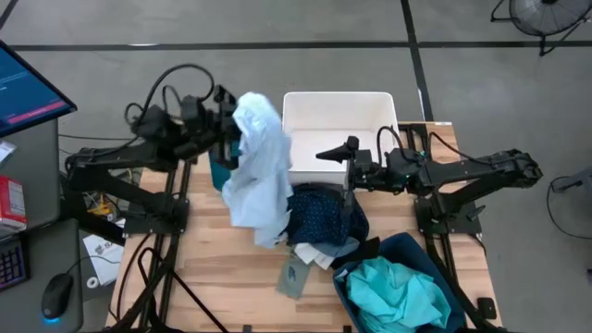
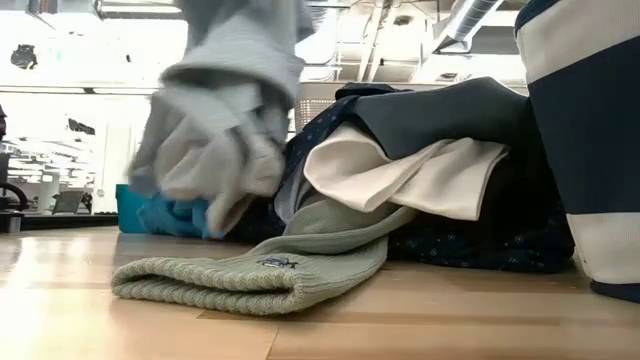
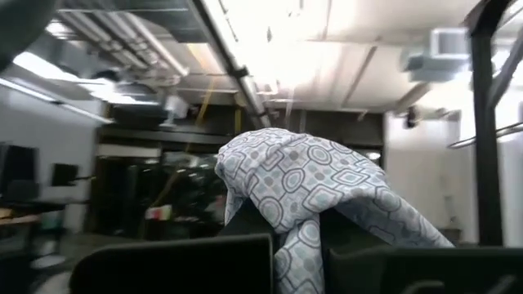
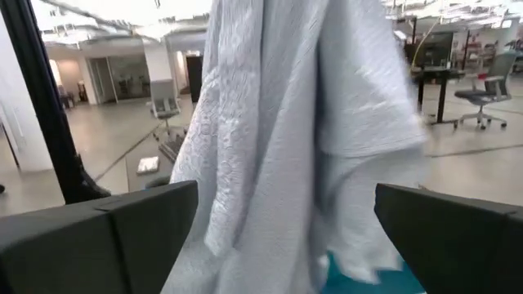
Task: Pick & Place Cloths
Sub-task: Put the light blue polo shirt into the white bin
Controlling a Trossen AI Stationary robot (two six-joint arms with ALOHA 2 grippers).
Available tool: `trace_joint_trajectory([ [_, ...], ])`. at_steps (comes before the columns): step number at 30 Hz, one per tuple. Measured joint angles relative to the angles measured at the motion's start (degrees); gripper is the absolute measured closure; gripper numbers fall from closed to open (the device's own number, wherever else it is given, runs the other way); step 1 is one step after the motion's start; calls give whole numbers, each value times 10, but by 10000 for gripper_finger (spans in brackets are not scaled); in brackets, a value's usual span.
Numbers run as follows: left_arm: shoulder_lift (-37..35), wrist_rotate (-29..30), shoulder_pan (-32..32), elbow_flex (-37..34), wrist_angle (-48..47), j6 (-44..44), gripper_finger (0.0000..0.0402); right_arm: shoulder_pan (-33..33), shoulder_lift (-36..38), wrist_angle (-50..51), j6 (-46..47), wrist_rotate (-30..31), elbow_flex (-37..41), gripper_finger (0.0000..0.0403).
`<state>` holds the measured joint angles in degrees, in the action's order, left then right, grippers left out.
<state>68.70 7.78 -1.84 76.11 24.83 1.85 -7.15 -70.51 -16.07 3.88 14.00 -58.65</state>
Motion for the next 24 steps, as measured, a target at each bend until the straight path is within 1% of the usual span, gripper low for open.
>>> trace_joint_trajectory([
  [4, 57, -62, -15, 70, 13, 19, 401, 4, -25, -40, -27, 0, 1, 41],
  [6, 85, -82, -16, 103, 11, 19, 401, 7, -42, -71, -43, 0, 0, 41],
  [10, 125, -113, -16, 157, 12, 25, 401, 24, -77, -124, -45, 0, -2, 39],
  [14, 151, -134, -11, 195, 21, 53, 401, 48, -115, -132, -47, -4, -45, 39],
  [17, 170, -150, -11, 215, 28, 63, 401, 63, -152, -132, -73, -39, -93, 39],
  [20, 184, -173, -11, 222, 28, 85, 401, 75, -196, -105, -85, -102, -152, 42],
  [22, 191, -191, -11, 222, 26, 106, 401, 78, -224, -55, -74, -113, -195, 49],
  [24, 194, -210, -11, 221, 23, 127, 401, 80, -246, 14, -64, -115, -240, 69],
])
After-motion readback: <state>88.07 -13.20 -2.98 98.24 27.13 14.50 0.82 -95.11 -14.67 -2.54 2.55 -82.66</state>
